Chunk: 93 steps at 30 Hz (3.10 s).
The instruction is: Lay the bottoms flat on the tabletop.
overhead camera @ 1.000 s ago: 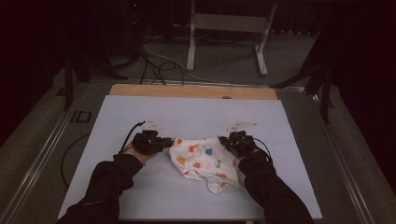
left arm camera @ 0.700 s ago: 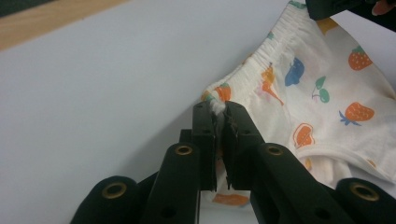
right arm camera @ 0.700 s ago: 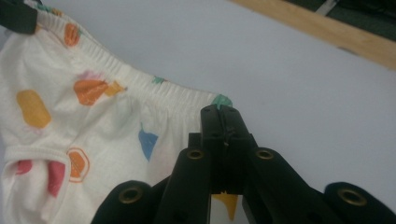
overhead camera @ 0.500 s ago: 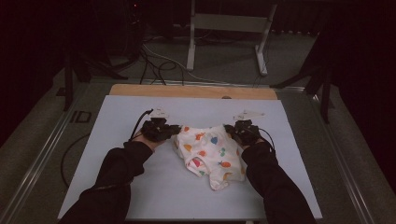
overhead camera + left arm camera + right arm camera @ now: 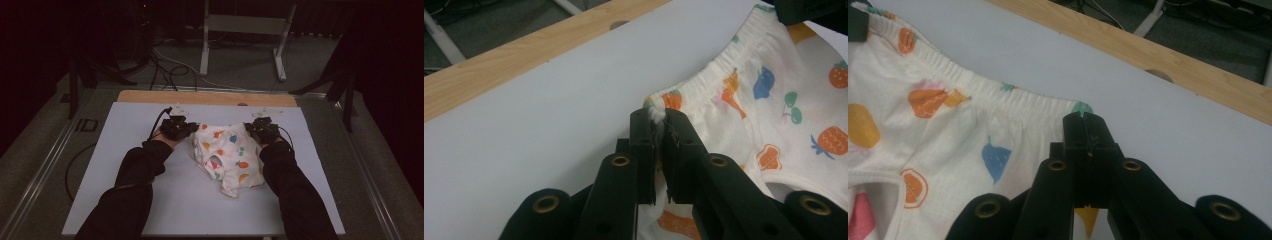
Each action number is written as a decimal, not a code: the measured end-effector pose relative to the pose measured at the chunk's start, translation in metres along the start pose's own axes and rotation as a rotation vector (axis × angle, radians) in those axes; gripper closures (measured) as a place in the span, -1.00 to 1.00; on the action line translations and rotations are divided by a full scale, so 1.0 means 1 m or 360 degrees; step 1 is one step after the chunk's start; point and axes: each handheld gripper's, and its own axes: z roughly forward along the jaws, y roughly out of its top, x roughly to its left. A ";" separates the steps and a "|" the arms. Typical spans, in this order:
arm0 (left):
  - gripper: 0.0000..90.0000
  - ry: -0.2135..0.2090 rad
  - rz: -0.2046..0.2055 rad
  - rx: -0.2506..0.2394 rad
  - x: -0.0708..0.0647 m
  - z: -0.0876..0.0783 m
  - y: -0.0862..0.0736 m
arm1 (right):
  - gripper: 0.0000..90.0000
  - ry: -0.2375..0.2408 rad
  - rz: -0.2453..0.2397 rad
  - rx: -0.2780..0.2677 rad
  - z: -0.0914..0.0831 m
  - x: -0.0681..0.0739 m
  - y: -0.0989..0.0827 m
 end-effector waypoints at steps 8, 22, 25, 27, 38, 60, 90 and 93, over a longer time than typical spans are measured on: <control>0.86 0.0059 -0.0034 0.0001 0.009 0.018 0.008 | 1.00 -0.0048 0.0000 -0.0014 0.016 -0.013 0.005; 0.80 0.0135 -0.0066 0.0027 0.014 0.054 0.018 | 1.00 -0.0118 0.0049 0.0050 0.038 -0.031 0.005; 0.63 0.0165 -0.0049 0.0027 0.011 0.057 0.019 | 0.99 -0.0118 0.0065 0.0058 0.040 -0.035 0.003; 0.30 0.0189 -0.0062 0.0018 0.010 0.055 0.020 | 0.87 -0.0114 0.0069 0.0056 0.041 -0.036 0.000; -0.88 0.0024 -0.0125 0.0045 0.004 0.041 0.021 | -0.70 0.0104 0.0182 0.0049 0.041 -0.035 0.002; -0.96 -0.0259 0.0014 -0.0045 -0.020 -0.009 -0.008 | -0.75 0.0241 0.0078 -0.0046 0.013 -0.006 0.002; 0.13 -0.0229 0.0500 0.0168 -0.064 0.019 -0.085 | -0.76 0.0401 0.0058 -0.0067 -0.018 0.025 -0.036; 0.27 -0.0215 0.0530 0.0146 -0.064 0.022 -0.084 | -0.76 0.0403 0.0071 -0.0072 -0.018 0.026 -0.036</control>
